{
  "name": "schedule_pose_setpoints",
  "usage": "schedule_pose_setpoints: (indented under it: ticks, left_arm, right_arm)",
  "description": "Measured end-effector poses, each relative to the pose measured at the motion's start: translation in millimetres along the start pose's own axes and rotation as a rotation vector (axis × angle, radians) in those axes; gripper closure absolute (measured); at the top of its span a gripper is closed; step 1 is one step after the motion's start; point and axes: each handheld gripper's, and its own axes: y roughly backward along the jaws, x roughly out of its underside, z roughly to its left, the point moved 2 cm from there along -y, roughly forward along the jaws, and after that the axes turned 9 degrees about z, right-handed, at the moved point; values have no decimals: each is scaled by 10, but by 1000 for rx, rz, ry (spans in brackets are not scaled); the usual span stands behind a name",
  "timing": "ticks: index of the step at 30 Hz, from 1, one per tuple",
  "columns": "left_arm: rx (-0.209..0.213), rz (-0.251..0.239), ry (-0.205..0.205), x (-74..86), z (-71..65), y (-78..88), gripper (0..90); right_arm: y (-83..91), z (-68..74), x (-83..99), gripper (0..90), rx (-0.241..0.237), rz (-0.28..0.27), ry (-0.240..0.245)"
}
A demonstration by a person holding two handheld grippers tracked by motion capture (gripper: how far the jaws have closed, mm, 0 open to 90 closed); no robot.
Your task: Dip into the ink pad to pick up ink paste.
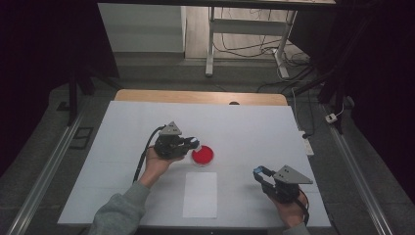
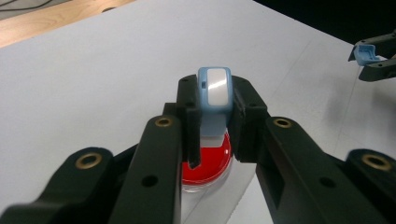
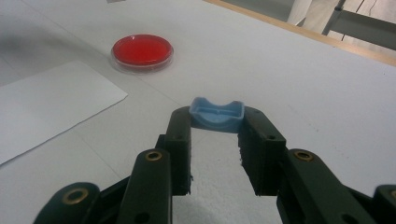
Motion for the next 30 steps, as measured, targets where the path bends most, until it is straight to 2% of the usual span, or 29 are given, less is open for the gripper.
schedule_pose_setpoints:
  ticks: [5,9,25,30]
  left_arm:
    - [3,1,-6,7,-8,38,761]
    - [30,-4,-9,11,-37,75,761]
    - [53,-7,-34,31,-114,185,761]
    - [94,-21,-21,50,-120,211,761]
  right_arm:
    - [7,-4,0,651,1,-2,0]
    - [7,-8,2,651,1,-3,-1]
    - [2,-10,4,651,1,-3,-3]
    - [-3,-11,4,651,1,-2,-1]
